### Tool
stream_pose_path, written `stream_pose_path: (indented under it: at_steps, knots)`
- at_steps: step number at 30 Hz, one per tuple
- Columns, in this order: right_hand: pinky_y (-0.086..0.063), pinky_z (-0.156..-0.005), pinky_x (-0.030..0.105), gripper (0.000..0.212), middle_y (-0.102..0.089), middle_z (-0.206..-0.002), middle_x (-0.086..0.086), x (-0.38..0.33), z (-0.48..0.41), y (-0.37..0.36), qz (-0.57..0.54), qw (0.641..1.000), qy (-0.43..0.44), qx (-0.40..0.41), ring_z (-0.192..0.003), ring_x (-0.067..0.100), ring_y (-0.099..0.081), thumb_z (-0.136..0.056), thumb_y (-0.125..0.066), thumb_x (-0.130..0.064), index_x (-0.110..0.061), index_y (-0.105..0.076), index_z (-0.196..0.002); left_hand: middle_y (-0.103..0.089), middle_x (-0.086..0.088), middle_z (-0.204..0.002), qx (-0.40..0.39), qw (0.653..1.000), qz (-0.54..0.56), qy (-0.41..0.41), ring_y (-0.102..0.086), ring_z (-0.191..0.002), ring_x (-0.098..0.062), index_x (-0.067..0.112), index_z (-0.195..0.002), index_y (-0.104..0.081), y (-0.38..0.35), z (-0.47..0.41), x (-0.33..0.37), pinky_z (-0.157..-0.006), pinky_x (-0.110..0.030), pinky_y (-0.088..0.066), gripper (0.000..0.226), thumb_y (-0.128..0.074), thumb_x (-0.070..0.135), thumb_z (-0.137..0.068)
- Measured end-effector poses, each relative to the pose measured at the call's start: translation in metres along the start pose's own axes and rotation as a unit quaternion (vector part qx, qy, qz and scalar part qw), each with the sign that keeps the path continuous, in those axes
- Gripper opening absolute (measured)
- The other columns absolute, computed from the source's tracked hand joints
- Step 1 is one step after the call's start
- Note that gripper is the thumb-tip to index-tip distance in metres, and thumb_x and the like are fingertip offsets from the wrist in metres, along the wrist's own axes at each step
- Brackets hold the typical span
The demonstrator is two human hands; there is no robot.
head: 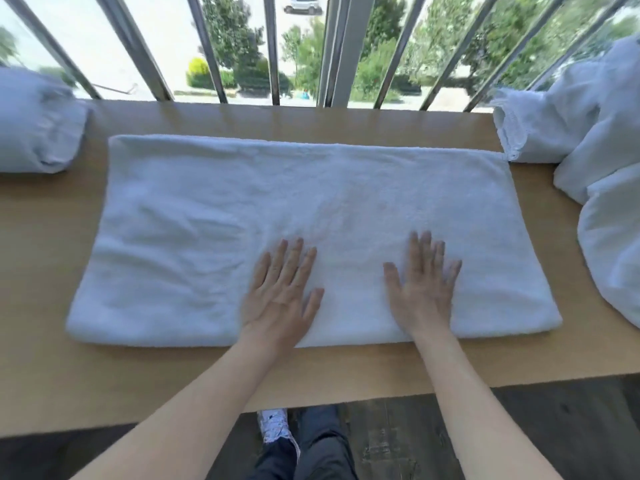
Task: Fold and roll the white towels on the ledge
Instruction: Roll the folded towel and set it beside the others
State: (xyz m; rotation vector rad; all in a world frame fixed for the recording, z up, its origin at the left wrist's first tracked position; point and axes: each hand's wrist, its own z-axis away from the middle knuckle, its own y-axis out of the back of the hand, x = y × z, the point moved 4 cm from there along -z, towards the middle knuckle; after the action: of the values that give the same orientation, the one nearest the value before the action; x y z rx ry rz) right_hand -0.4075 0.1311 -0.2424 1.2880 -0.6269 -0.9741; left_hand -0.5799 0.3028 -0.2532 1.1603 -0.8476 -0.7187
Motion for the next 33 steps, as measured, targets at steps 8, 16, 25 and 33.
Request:
stream_pose_path:
  at_steps: [8,16,25,33]
  knots:
    - [0.01,-0.12,0.055,0.065,0.006,-0.167,-0.001,-0.193,0.01,-0.039,-0.032,0.993,0.115,0.001,-0.153,0.027,0.012,-0.101,-0.022,-0.055,-0.033,-0.004,-0.159,0.01,0.012,-0.167,0.004,0.999,0.003,0.045,0.016,-0.153,-0.012,0.038,-0.16,0.0,0.022,0.009,-0.119,-0.125,-0.042,0.007,0.064,-0.007,0.058,-0.099]
    - [0.001,-0.121,0.059,0.069,-0.009,-0.167,0.001,-0.2,0.008,-0.041,-0.018,0.996,0.086,0.026,-0.153,0.031,-0.001,-0.095,-0.026,-0.054,-0.034,-0.011,-0.159,0.011,0.004,-0.169,0.028,0.983,0.03,0.181,0.015,-0.154,-0.022,0.034,-0.161,0.001,0.045,-0.011,-0.214,-0.124,-0.042,0.009,0.073,-0.011,0.063,-0.095]
    - [-0.007,-0.12,0.06,0.07,-0.018,-0.166,0.003,-0.2,0.007,-0.041,-0.021,0.993,0.095,0.061,-0.153,0.032,-0.009,-0.092,-0.032,-0.052,-0.029,-0.022,-0.158,-0.001,0.004,-0.169,0.036,0.997,0.003,0.072,0.003,-0.156,-0.019,0.038,-0.16,-0.008,0.06,-0.111,-0.205,-0.125,-0.041,0.006,0.063,-0.017,0.057,-0.1]
    - [-0.005,-0.12,0.06,0.07,-0.015,-0.166,0.002,-0.2,0.005,-0.038,-0.021,0.994,0.091,0.058,-0.153,0.03,-0.005,-0.092,-0.03,-0.052,-0.03,-0.019,-0.158,0.01,-0.001,-0.169,0.023,0.991,0.046,0.124,0.013,-0.155,-0.023,0.029,-0.161,0.0,0.063,-0.119,-0.197,-0.124,-0.041,0.012,0.07,-0.011,0.06,-0.099]
